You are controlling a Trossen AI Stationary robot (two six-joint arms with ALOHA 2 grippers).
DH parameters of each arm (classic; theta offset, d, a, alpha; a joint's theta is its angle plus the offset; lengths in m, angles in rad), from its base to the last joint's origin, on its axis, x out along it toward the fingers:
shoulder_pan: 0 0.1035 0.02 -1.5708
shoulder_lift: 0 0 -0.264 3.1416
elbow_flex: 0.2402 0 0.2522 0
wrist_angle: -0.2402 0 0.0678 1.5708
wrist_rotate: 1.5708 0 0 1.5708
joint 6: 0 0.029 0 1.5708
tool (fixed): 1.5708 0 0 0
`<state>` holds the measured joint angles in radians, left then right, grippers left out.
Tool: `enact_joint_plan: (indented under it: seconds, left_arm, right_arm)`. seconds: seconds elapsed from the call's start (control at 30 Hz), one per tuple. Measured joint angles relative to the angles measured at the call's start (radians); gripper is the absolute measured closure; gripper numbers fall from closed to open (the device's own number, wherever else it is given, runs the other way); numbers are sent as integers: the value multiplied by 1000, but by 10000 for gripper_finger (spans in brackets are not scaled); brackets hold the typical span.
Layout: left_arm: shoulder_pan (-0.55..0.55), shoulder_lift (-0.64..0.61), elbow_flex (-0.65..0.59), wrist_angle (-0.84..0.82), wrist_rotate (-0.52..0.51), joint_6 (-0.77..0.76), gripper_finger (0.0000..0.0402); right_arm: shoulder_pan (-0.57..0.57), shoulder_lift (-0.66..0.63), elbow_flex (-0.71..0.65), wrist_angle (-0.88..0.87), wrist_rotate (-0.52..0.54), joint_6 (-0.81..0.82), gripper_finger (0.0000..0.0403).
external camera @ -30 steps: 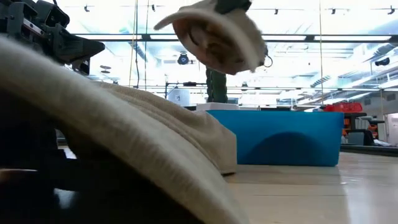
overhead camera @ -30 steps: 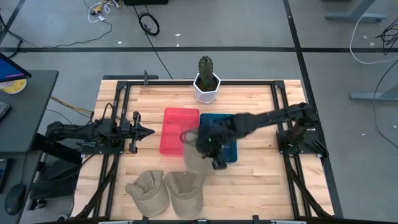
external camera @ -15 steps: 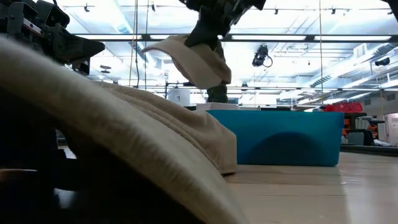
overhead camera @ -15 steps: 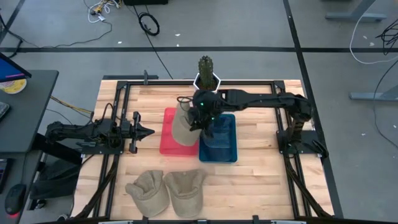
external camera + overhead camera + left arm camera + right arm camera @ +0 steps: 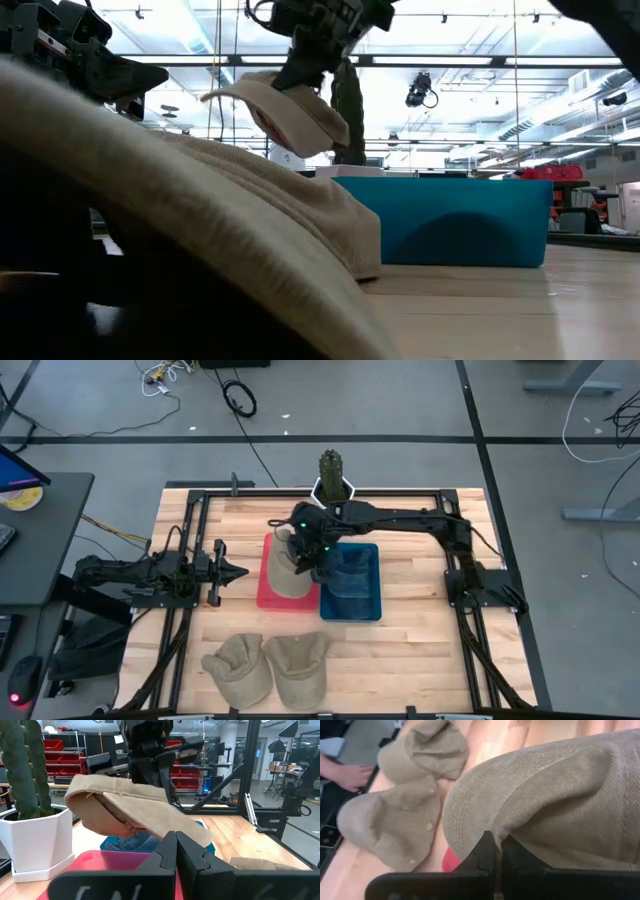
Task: Pick & Place hat
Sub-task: Put the right brown cap into the pink bin
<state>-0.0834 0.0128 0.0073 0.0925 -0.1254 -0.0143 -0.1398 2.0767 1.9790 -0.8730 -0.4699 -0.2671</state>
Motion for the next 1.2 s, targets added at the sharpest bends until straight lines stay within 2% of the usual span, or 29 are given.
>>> enact_joint_plan:
  seconds: [0.17,0.43,0.83,1.0,1.2]
  left_arm:
    - [0,0,0,0,-1,0,399]
    - [0,0,0,0,0,0,399]
    - [0,0,0,0,0,0,399]
    - [0,0,0,0,0,0,399]
    - [0,0,0,0,-1,0,399]
  right_arm:
    - [-11,62,86,-77,-33,-15,403]
    - [-14,113,61,-21,-54,-33,403]
    - [-10,260,54,52,-52,-82,400]
    - [-9,261,54,96,-3,-61,354]
    - [-10,244,61,81,2,-35,248]
